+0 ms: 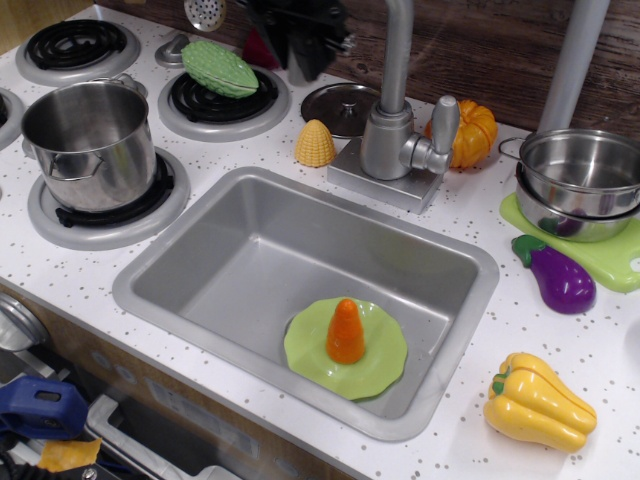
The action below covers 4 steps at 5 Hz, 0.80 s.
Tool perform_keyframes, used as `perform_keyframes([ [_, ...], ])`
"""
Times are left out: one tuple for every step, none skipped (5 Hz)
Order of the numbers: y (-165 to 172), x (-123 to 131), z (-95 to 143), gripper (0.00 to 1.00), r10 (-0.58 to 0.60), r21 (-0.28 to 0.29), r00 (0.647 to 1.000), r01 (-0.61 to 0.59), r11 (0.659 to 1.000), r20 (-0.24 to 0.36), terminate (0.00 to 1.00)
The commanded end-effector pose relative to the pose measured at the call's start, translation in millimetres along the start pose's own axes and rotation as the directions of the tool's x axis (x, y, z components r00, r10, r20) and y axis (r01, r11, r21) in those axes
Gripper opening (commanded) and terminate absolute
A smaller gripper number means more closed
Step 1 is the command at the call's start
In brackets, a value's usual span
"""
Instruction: Turn faucet front to left
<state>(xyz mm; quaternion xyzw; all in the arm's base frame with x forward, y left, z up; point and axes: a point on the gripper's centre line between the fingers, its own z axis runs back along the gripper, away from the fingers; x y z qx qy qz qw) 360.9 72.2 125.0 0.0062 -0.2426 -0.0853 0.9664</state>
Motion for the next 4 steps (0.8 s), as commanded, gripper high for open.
perform_keyframes([
  [27.2, 21.0, -9.7, 0.00, -0.051, 0.045, 0.991, 0.045, 0.998, 0.120, 0.00],
  [37.3, 26.2, -25.9, 0.00, -0.076, 0.078, 0.983, 0.064, 0.995, 0.165, 0.00],
  [39.4, 33.0, -31.4, 0.00, -0.077, 0.085, 0.980, 0.062, 0.994, 0.181, 0.00],
  [41.8, 36.0, -35.5, 0.00, -0.096, 0.089, 0.976, 0.080, 0.993, 0.197, 1.00],
])
